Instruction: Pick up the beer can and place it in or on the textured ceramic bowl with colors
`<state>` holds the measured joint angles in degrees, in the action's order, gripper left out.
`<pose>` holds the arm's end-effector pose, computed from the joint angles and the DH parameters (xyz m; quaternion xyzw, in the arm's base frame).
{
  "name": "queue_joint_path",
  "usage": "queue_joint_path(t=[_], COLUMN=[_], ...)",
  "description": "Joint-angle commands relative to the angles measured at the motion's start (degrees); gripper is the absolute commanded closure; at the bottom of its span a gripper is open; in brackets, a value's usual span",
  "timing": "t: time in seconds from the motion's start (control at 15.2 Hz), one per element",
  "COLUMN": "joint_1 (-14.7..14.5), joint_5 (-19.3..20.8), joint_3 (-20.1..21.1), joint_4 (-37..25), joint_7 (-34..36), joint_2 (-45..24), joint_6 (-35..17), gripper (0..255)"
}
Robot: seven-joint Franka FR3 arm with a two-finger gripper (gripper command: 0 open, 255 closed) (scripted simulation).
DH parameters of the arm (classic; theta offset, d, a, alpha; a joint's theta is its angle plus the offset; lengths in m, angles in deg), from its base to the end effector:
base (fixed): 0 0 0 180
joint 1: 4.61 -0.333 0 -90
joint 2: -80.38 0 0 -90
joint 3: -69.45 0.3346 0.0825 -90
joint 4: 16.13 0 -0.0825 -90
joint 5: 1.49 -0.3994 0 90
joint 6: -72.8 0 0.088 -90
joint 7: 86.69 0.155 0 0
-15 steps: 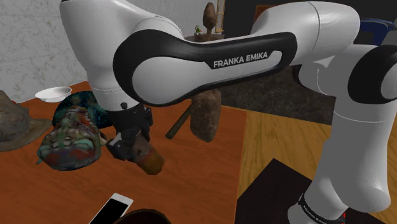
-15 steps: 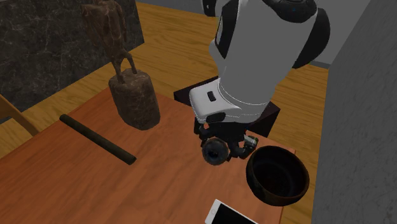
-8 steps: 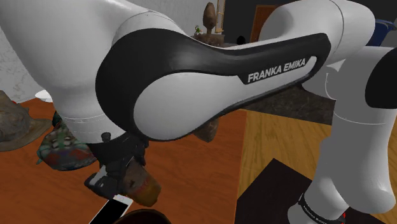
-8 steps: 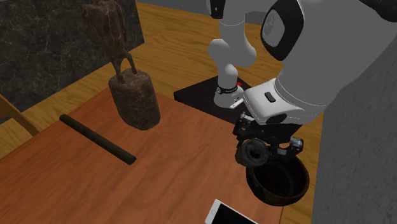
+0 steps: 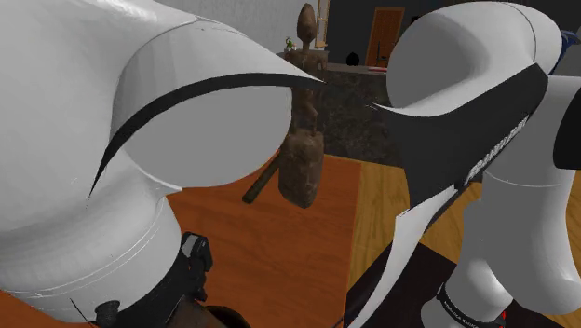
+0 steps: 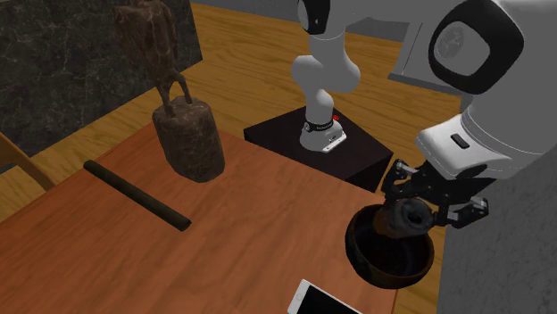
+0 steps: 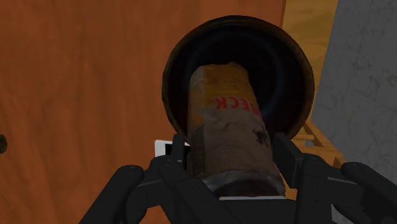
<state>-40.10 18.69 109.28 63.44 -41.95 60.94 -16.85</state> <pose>0.2726 0.5940 0.5150 0.9622 0.2600 0.0371 0.0718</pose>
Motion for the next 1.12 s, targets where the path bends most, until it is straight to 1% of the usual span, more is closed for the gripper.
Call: queue_joint_path(t=[0.0, 0.73, 1.06], joint_1=[-0.1, 1.2, 1.2], joint_5=[0.1, 0.4, 0.4], joint_3=[0.0, -0.3, -0.3], joint_4=[1.1, 9.8, 9.8], joint_7=[0.6, 2.0, 2.0], joint_2=[-0.2, -0.1, -0.1], joint_6=[-1.1, -9.5, -9.5], gripper=[255, 255, 255])
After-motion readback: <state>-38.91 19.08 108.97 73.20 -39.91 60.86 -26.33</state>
